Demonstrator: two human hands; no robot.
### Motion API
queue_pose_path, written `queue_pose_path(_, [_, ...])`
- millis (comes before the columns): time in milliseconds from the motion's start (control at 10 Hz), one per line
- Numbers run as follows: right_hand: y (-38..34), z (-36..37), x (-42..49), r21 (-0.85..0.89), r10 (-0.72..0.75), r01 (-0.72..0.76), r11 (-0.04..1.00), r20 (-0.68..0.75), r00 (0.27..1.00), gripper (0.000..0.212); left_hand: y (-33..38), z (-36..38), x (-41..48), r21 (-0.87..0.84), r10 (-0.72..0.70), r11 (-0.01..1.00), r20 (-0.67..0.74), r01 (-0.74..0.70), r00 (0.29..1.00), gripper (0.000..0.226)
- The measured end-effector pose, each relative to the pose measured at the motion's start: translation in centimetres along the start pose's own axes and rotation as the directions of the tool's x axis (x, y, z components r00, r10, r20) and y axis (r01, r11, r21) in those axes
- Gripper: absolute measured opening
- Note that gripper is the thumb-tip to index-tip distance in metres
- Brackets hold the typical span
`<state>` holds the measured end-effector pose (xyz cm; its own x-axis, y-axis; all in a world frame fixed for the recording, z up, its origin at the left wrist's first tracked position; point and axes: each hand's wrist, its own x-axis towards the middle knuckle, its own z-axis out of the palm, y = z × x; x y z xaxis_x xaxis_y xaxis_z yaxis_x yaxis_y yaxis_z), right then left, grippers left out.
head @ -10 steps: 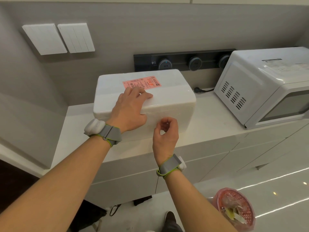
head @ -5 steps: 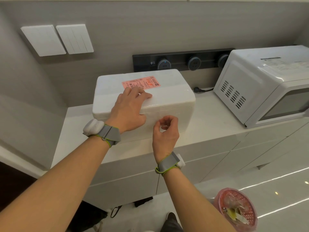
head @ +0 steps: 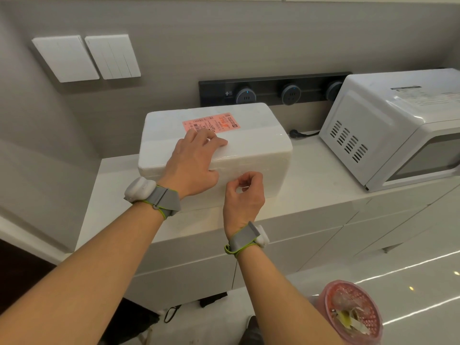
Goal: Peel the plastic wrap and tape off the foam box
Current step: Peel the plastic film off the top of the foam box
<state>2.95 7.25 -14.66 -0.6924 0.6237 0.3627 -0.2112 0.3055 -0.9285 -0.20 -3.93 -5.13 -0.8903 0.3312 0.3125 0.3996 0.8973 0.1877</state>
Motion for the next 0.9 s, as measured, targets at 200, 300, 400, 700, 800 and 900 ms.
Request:
queue_pose_path(200, [0.0,0.1,-0.1,-0.008,-0.010,0.010,1.000,0.008,1.000,0.019,0.0,0.1,0.0,0.006,0.005,1.000,-0.002,-0.005,1.000,0.070])
queue_pose_path(300, [-0.1,0.0,-0.2,-0.015,-0.027,0.027,1.000,0.014,1.000,0.019,0.0,0.1,0.1,0.006,0.006,1.000,-0.006,-0.006,1.000,0.070])
queue_pose_path(400, [-0.3,-0.1,-0.5,0.011,-0.017,0.017,1.000,0.023,1.000,0.022,0.0,0.0,0.0,0.010,0.009,1.000,-0.002,-0.009,1.000,0.070])
queue_pose_path(700, [-0.7,-1.2,-0.1,0.135,0.130,-0.138,0.981,0.064,0.989,0.023,0.1,0.0,0.0,0.003,0.001,1.000,-0.004,-0.001,1.000,0.070])
queue_pose_path(800, [-0.9,-1.2,0.0,0.155,0.188,-0.199,0.968,0.085,0.979,0.025,0.0,0.0,0.0,0.002,0.002,1.000,-0.010,-0.002,1.000,0.070])
queue_pose_path(900, [-1.2,-1.5,0.2,0.160,0.217,-0.233,0.959,0.112,0.970,0.023,0.0,0.1,0.0,0.003,0.001,1.000,-0.009,-0.001,1.000,0.070])
